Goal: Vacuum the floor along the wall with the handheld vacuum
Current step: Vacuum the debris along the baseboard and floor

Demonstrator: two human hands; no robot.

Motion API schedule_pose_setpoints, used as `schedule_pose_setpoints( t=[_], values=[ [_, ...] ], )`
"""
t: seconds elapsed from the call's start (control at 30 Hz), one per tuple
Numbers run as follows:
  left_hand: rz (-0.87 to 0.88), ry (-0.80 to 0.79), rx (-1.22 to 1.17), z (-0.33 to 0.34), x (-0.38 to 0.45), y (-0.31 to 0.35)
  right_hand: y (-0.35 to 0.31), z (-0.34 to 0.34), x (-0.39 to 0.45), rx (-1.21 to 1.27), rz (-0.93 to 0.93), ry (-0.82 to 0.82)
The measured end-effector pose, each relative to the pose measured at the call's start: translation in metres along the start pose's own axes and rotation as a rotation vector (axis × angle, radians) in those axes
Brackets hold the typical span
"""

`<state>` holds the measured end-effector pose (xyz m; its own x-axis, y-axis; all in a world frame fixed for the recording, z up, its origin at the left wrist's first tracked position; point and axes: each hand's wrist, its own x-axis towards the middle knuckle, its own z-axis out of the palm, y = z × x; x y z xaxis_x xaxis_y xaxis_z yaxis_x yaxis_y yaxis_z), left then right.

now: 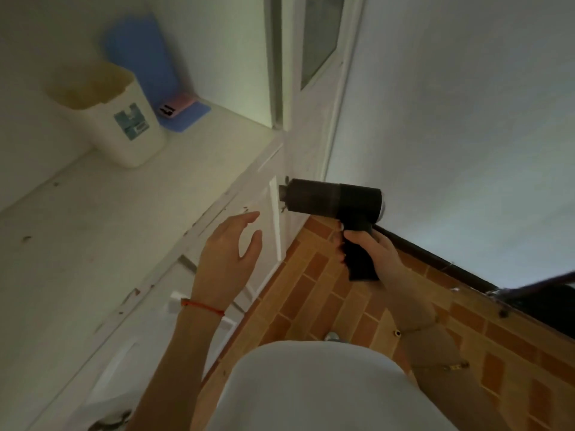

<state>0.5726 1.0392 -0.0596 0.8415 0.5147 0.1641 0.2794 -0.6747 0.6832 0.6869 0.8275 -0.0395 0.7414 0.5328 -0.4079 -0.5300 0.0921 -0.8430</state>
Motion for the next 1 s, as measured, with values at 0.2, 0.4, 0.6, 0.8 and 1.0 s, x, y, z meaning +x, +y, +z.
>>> schedule_pose_setpoints(
  t=[0.2, 0.4, 0.6, 0.8, 1.0],
  values=[
    [-0.011, -0.092, -0.029, 0.069, 0.035, 0.072, -0.044, -0.08, 0.011, 0.025, -0.054, 0.001],
    [0.032, -0.132, -0.088, 0.105, 0.06, 0.113, -0.069, -0.129, 0.026, 0.056, -0.05, 0.068],
    [0.034, -0.191, -0.066, 0.129, 0.089, 0.126, -0.079, -0.156, 0.048, 0.095, -0.052, 0.109],
    [0.059, -0.246, -0.082, 0.154, 0.136, 0.133, -0.094, -0.175, 0.08, 0.118, -0.069, 0.147],
    [0.054, -0.257, -0.059, 0.178, 0.204, 0.141, -0.123, -0.188, 0.13, 0.095, -0.143, 0.138]
  ],
)
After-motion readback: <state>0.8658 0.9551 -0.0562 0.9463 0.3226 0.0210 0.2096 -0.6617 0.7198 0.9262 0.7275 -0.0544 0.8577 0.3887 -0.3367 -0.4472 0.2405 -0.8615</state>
